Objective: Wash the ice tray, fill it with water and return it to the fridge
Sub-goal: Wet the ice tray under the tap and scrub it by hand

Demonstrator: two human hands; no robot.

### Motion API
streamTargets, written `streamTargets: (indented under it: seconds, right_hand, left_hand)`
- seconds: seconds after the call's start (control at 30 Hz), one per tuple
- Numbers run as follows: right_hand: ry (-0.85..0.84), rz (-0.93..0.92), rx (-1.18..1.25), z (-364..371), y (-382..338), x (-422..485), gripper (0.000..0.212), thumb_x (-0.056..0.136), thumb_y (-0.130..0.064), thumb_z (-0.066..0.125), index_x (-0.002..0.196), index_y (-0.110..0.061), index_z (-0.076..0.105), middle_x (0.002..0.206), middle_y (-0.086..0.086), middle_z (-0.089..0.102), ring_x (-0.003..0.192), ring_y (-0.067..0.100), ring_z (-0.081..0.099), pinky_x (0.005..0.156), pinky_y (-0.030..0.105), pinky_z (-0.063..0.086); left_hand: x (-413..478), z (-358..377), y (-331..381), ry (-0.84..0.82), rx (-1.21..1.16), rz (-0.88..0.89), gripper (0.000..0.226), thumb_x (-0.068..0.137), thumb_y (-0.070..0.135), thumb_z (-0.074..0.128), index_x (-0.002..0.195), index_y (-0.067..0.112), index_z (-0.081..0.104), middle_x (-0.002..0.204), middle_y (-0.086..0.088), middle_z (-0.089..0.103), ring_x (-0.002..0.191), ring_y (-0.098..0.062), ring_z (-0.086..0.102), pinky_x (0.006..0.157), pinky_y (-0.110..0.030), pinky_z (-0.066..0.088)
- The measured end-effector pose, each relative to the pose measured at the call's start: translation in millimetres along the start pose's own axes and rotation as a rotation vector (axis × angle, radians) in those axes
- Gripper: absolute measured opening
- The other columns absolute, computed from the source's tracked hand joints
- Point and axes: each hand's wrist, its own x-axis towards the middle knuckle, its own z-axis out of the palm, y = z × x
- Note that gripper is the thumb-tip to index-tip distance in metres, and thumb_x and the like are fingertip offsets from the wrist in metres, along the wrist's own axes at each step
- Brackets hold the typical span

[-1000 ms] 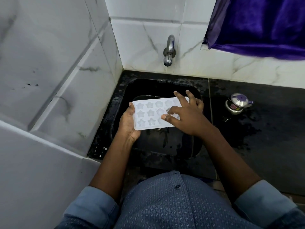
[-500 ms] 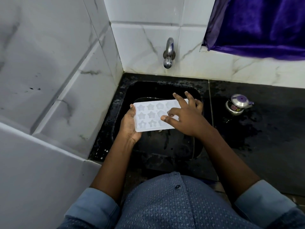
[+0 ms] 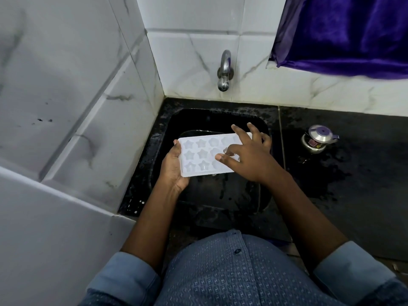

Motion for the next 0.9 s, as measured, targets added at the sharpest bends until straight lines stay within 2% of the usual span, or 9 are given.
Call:
streamTargets:
  seconds: [0.13,0.43,0.77,0.9]
  right_hand:
    - [-0.006,0.007,-0.008,1.4,0.8,0.6,0.061,0.095,-0.080,0.032,0.112,-0.037,0.071,0.175,-0.005,0.005,0.159,0.023,-0.016,0.121,0.054,-0.008]
    - [0.007,-0.010,-0.006,4.0,4.3,2.9,0.059,0.097,-0.079,0.034,0.115,-0.038,0.072,0.175,-0.004,0.007,0.159,0.025,-0.015,0.121,0.054,-0.007]
    - [0.023,-0.018,0.007,4.4,6.4,4.2,0.059,0.096,-0.080,0.034,0.107,-0.036,0.072,0.175,-0.004,0.010,0.159,0.023,-0.014,0.120,0.051,-0.009]
    - [0.020,-0.022,-0.003,5.4,8.5,5.0,0.062,0.095,-0.081,0.032,0.107,-0.036,0.072,0.175,-0.003,0.012,0.159,0.025,-0.013,0.121,0.054,-0.007]
  left_hand:
    - [1.9,-0.2,-2.0,0.012,0.005,0.004,0.068,0.109,0.059,0.037,0.138,0.003,0.062,0.129,-0.023,0.072,0.113,-0.040,0.073,0.080,-0.051,0.064]
    - [2.2,3.0,-0.7,0.017,-0.014,-0.004,0.066,0.110,0.057,0.036,0.134,0.003,0.064,0.125,-0.022,0.074,0.105,-0.039,0.076,0.070,-0.049,0.064]
    - [9.4,-1.2,-3.0,-0.002,-0.012,-0.005,0.071,0.108,0.060,0.037,0.143,0.003,0.059,0.135,-0.024,0.068,0.120,-0.044,0.069,0.082,-0.054,0.063]
    - [9.2,0.0,-3.1,-0.007,-0.018,-0.011,0.070,0.109,0.059,0.037,0.142,0.002,0.059,0.134,-0.024,0.069,0.118,-0.043,0.070,0.079,-0.053,0.063]
